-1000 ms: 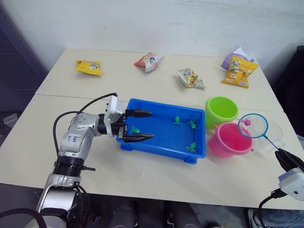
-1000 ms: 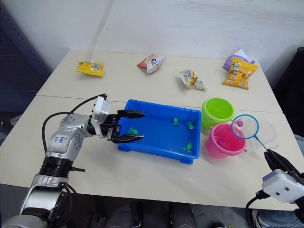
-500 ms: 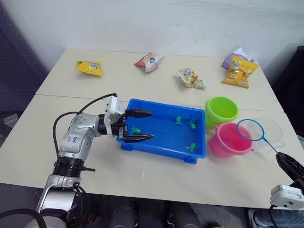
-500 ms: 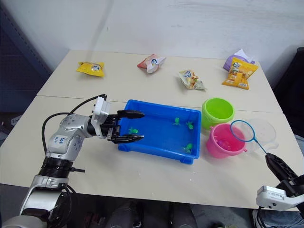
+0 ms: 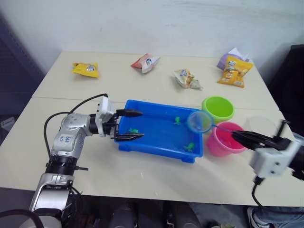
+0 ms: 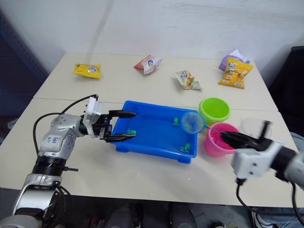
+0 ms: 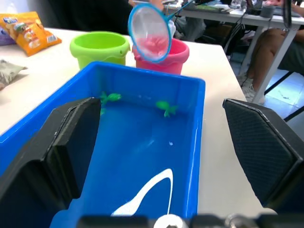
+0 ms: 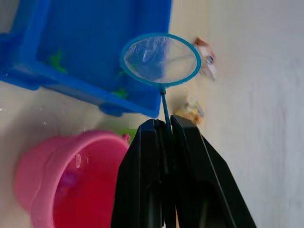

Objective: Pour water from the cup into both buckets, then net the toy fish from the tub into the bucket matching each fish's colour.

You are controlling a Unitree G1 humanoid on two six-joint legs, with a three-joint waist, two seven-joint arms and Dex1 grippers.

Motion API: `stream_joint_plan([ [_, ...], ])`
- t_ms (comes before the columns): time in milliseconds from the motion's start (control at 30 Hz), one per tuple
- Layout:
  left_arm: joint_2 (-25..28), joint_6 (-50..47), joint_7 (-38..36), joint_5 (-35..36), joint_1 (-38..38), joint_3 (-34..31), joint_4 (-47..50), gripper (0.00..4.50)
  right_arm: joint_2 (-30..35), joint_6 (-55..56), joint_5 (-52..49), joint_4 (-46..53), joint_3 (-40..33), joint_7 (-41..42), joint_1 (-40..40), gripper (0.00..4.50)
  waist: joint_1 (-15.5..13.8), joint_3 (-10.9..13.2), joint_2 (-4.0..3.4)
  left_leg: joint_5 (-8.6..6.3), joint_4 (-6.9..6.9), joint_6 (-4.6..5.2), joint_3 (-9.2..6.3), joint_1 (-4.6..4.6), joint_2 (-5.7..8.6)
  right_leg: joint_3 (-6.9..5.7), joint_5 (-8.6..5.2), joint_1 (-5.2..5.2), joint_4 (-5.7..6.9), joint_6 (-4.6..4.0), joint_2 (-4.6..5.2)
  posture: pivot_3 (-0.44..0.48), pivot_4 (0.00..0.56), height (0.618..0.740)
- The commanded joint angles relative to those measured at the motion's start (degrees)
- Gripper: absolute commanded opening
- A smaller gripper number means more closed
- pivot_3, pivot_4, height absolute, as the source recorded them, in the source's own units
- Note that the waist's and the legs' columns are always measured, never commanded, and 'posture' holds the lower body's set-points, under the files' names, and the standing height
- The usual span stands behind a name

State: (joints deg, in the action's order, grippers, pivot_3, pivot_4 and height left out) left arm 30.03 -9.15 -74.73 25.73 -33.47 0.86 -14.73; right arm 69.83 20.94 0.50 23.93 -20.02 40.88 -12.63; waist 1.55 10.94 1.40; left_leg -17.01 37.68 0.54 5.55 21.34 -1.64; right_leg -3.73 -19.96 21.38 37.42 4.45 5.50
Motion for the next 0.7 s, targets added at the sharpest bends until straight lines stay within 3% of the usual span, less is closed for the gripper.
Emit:
stream_joint_plan([
  [33, -0.20, -0.11, 0.30, 0.35, 0.52, -0.29, 2.20, 4.43, 2.05, -2.17, 3.10, -3.59, 10.54, 5.77, 11.62, 0.00, -0.11, 0.02, 0.06, -0.01, 0.02, -0.02, -0.04, 0.00, -0.04, -0.04, 0.00, -0.03, -0.03, -0.01, -0.03, 0.000, 0.150, 0.738],
  [267, -1.46, -2.01, 1.74, 0.83, 1.84, 0.22, 5.03, 4.43, -1.33, -1.33, 9.72, -10.55, 25.10, 13.73, 31.96, 0.00, -0.19, 0.04, 0.03, -0.04, 0.25, 0.02, -0.06, 0.33, -0.02, -0.15, 0.00, 0.14, -0.06, 0.00, 0.01, 0.000, 0.150, 0.738],
  [533, -2.06, -3.20, 1.51, 0.66, 1.28, 0.56, 5.38, 4.43, -2.58, 1.34, 16.05, -18.77, 31.11, 19.05, 43.78, 0.00, 0.04, 0.03, 0.03, -0.04, 0.29, 0.02, -0.06, 0.32, -0.03, -0.16, 0.00, 0.15, 0.01, 0.00, 0.01, 0.000, 0.150, 0.738],
  [700, -2.61, -2.79, 0.91, 0.35, -0.31, 0.71, 3.61, 4.43, -3.05, 1.36, 16.01, -19.18, 34.05, 24.42, 46.56, 0.00, -0.05, 0.03, 0.03, -0.03, 0.29, 0.00, -0.06, 0.32, -0.04, -0.17, 0.00, 0.16, 0.02, 0.00, 0.00, 0.000, 0.150, 0.738],
])
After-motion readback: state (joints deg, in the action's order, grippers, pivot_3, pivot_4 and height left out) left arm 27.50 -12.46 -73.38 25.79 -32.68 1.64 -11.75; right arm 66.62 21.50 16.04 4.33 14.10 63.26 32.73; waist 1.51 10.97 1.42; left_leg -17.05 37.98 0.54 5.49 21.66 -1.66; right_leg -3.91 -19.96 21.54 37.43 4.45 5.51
